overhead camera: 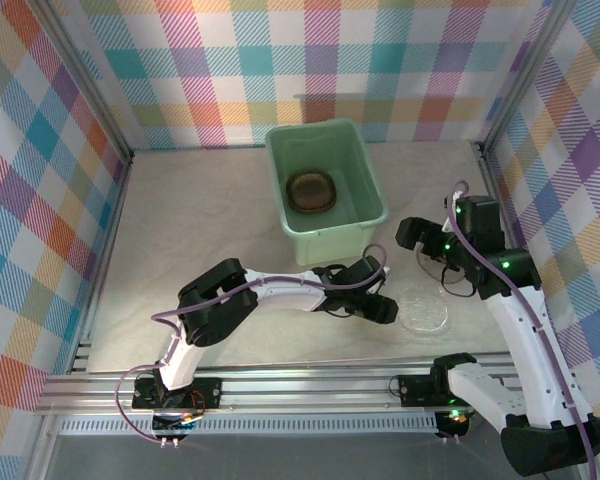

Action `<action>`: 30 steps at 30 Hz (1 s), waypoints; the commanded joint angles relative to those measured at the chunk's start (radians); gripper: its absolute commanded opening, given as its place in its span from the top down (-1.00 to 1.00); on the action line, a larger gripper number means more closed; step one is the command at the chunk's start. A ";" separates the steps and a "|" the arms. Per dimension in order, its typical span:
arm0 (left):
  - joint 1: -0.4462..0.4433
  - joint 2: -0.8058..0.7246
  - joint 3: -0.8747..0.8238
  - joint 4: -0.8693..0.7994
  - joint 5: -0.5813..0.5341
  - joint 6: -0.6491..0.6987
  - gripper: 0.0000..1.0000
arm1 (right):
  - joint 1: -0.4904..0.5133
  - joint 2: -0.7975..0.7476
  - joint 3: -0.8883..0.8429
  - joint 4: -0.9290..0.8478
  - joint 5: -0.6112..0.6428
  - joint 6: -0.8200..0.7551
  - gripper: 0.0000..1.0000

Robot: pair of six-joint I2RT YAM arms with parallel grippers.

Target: Place the plates into the plastic bin on the countertop

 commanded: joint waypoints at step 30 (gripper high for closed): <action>-0.012 0.227 0.232 -0.004 -0.014 -0.117 0.01 | -0.012 -0.099 -0.075 0.012 -0.001 0.017 -0.99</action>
